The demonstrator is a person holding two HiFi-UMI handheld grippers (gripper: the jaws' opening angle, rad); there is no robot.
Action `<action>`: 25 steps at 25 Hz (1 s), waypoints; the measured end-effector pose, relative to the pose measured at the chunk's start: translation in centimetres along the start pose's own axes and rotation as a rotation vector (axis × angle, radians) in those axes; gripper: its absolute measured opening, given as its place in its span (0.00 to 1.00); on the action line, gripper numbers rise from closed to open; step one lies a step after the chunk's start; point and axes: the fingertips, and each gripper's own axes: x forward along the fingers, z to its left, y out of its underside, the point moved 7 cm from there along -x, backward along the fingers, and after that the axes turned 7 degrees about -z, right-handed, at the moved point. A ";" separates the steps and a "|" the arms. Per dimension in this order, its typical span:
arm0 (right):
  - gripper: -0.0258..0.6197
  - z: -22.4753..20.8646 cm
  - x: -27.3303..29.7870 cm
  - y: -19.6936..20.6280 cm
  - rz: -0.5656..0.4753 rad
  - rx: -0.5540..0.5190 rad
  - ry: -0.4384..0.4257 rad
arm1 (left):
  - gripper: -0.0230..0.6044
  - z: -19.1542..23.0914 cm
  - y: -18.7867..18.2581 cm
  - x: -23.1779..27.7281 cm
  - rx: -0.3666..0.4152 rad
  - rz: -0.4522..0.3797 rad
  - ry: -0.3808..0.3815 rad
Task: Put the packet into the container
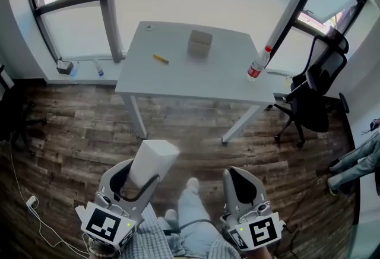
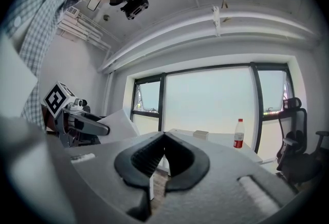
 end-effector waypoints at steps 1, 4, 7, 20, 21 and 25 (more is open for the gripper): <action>0.04 -0.3 0.3 0.1 0.006 -0.006 -0.003 | 0.44 0.1 0.0 0.3 0.001 0.001 -0.002; 0.04 -1.2 1.0 0.4 0.016 -0.012 -0.003 | 0.44 0.5 -0.1 1.1 0.002 0.003 -0.020; 0.04 -2.1 1.9 0.8 0.016 -0.005 -0.009 | 0.44 1.1 -0.5 2.0 0.004 -0.005 -0.045; 0.04 -7.3 6.5 1.6 0.006 0.023 -0.016 | 0.44 3.5 -1.9 8.1 0.002 -0.014 -0.085; 0.04 -7.8 6.9 1.7 0.010 0.020 -0.018 | 0.44 3.6 -2.0 8.6 0.004 -0.012 -0.088; 0.04 -9.6 8.6 2.2 0.024 0.000 -0.038 | 0.44 3.9 -2.0 10.8 0.004 -0.005 -0.100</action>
